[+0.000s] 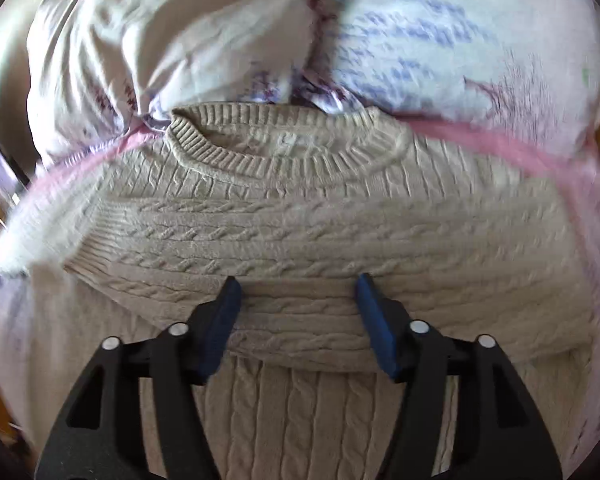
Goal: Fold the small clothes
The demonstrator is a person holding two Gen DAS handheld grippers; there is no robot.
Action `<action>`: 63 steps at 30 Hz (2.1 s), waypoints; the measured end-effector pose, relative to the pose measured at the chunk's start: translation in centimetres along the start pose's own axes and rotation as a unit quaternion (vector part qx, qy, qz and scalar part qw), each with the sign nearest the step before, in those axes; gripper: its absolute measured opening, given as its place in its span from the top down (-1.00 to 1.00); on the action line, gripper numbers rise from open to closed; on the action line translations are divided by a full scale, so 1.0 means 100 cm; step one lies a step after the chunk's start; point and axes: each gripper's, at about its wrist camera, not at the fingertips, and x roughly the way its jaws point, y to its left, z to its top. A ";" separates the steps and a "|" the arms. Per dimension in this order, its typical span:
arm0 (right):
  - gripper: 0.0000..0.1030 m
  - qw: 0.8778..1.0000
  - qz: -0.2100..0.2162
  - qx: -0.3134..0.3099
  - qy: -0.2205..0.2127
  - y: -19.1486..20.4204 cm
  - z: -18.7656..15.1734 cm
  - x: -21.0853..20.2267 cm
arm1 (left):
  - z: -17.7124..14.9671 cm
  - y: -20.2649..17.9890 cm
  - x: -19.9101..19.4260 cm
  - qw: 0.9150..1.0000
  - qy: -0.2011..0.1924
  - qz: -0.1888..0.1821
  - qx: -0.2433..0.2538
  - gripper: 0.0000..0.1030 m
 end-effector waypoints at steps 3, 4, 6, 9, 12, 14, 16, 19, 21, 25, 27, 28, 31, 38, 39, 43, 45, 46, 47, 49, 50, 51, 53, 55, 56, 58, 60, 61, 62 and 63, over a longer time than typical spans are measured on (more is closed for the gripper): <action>-0.42 1.000 0.019 0.018 0.002 -0.004 -0.002 -0.005 | 0.005 0.023 0.000 0.999 -0.004 -0.005 -0.045 0.13; -0.42 0.999 0.029 0.029 0.003 -0.007 -0.002 -0.007 | 0.007 0.027 0.001 0.998 -0.005 -0.006 -0.057 0.13; -0.42 0.998 0.048 0.051 0.005 -0.016 -0.003 -0.013 | 0.009 0.034 0.004 0.997 -0.009 -0.009 -0.082 0.14; -0.42 0.996 0.058 0.064 0.006 -0.019 -0.002 -0.015 | 0.012 0.042 0.008 0.994 -0.014 -0.006 -0.110 0.17; -0.42 0.995 0.071 0.072 0.006 -0.022 -0.005 -0.021 | 0.016 0.052 0.010 0.988 -0.031 -0.007 -0.150 0.36; -0.42 0.994 0.084 0.075 0.004 -0.022 -0.007 -0.024 | 0.018 0.057 0.013 0.984 -0.038 -0.012 -0.174 0.48; -0.42 0.993 0.094 0.077 0.002 -0.021 -0.008 -0.030 | 0.021 0.061 0.016 0.981 -0.042 -0.011 -0.190 0.61; -0.42 0.991 0.104 0.079 -0.006 -0.023 -0.011 -0.037 | 0.022 0.067 0.020 0.976 -0.047 -0.016 -0.214 0.85; -0.42 0.991 0.108 0.079 -0.010 -0.026 -0.012 -0.041 | 0.024 0.065 0.020 0.974 -0.056 -0.022 -0.217 0.88; -0.42 0.990 0.109 0.086 -0.020 -0.037 -0.015 -0.049 | 0.030 0.034 0.004 0.977 -0.097 -0.059 -0.182 0.91; -0.42 0.990 0.108 0.091 -0.027 -0.045 -0.016 -0.053 | 0.033 0.012 -0.004 0.977 -0.107 -0.094 -0.156 0.91; -0.42 0.989 0.106 0.094 -0.030 -0.049 -0.016 -0.055 | 0.033 -0.001 -0.007 0.978 -0.109 -0.113 -0.141 0.92; -0.42 0.989 0.103 0.103 -0.038 -0.062 -0.019 -0.058 | 0.025 -0.057 -0.015 0.977 -0.112 -0.165 -0.075 0.92; -0.43 0.987 0.093 0.127 -0.032 -0.090 -0.030 -0.055 | -0.047 -0.187 0.021 0.973 -0.043 -0.202 0.098 0.91; -0.43 0.987 0.092 0.129 -0.031 -0.092 -0.031 -0.055 | -0.061 -0.198 0.036 0.974 -0.022 -0.191 0.115 0.91; -0.43 0.987 0.087 0.130 -0.031 -0.099 -0.034 -0.058 | -0.102 -0.218 0.097 0.976 0.077 -0.134 0.154 0.91; -0.43 0.988 0.087 0.125 -0.033 -0.098 -0.032 -0.060 | -0.110 -0.218 0.105 0.973 0.088 -0.126 0.173 0.90; -0.43 0.988 0.088 0.120 -0.035 -0.096 -0.031 -0.062 | -0.110 -0.217 0.102 0.972 0.084 -0.129 0.180 0.90; -0.43 0.989 0.090 0.111 -0.038 -0.092 -0.029 -0.064 | -0.109 -0.216 0.098 0.970 0.087 -0.134 0.186 0.89; -0.43 0.990 0.096 0.099 -0.043 -0.085 -0.025 -0.067 | -0.102 -0.207 0.083 0.968 0.091 -0.145 0.185 0.31; -0.43 0.990 0.102 0.090 -0.047 -0.079 -0.023 -0.068 | -0.098 -0.200 0.076 0.969 0.085 -0.144 0.182 0.15; -0.43 0.989 0.107 0.085 -0.049 -0.075 -0.022 -0.069 | -0.094 -0.190 0.066 0.972 0.071 -0.139 0.175 -0.01; -0.42 0.989 0.121 0.076 -0.049 -0.065 -0.021 -0.069 | -0.085 -0.169 0.053 0.978 0.053 -0.132 0.153 0.00; -0.43 0.987 0.136 0.073 -0.044 -0.054 -0.020 -0.066 | -0.067 -0.139 0.045 0.986 0.045 -0.124 0.103 0.00; -0.43 0.987 0.140 0.072 -0.042 -0.051 -0.019 -0.065 | -0.055 -0.122 0.044 0.990 0.042 -0.112 0.071 0.01; -0.43 0.986 0.146 0.070 -0.038 -0.043 -0.019 -0.062 | -0.039 -0.095 0.046 0.994 0.041 -0.098 0.015 0.02; -0.43 0.986 0.150 0.065 -0.037 -0.036 -0.018 -0.062 | -0.028 -0.073 0.053 0.994 0.046 -0.089 -0.033 0.05; -0.43 0.986 0.152 0.063 -0.038 -0.033 -0.018 -0.062 | -0.026 -0.068 0.056 0.994 0.050 -0.088 -0.046 0.08; -0.43 0.986 0.152 0.062 -0.038 -0.031 -0.018 -0.063 | -0.025 -0.063 0.060 0.993 0.054 -0.085 -0.058 0.09; -0.43 0.986 0.151 0.060 -0.039 -0.029 -0.018 -0.064 | -0.023 -0.057 0.063 0.992 0.056 -0.088 -0.075 0.16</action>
